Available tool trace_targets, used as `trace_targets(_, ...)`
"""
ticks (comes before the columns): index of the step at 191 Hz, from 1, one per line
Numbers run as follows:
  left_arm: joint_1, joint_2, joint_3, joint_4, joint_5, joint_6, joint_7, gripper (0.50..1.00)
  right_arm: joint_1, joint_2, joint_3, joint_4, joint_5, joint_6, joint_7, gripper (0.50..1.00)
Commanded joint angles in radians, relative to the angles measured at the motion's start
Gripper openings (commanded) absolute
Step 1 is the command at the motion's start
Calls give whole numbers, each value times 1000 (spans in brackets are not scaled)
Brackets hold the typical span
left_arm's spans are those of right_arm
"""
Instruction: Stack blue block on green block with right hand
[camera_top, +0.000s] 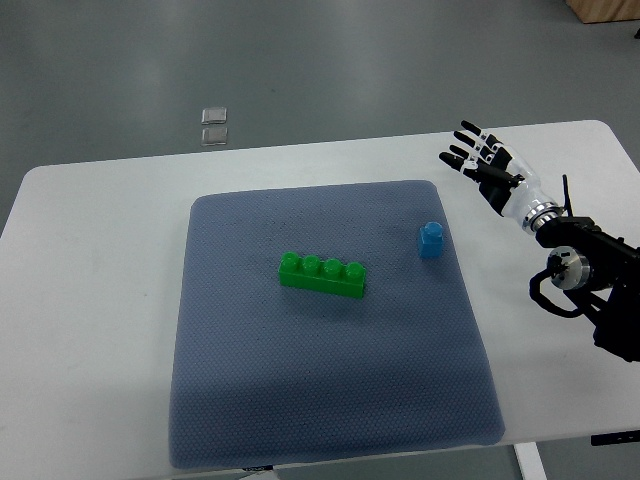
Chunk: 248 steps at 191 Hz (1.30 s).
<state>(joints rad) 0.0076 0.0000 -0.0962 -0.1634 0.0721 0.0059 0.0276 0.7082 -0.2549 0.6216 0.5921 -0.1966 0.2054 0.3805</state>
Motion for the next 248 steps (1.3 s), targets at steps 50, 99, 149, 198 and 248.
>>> trace_targets(50,0,0,0,-1,0,0,0,1000,-6,-4,-5,0,-7,0,0,915)
trace_targets(99,0,0,0,-1,0,0,0,1000,-6,-3,-6,3,-7,0,0,913)
trace_targets(149,0,0,0,-1,0,0,0,1000,-4,-30,-8,12,-9,16,-3,913)
trace_targets(198,0,0,0,-1,0,0,0,1000,2,-67,-8,17,-112,48,-3,913)
trace_targets(248,0,0,0,-1,0,0,0,1000,34,-173,-88,152,-191,43,-2,913)
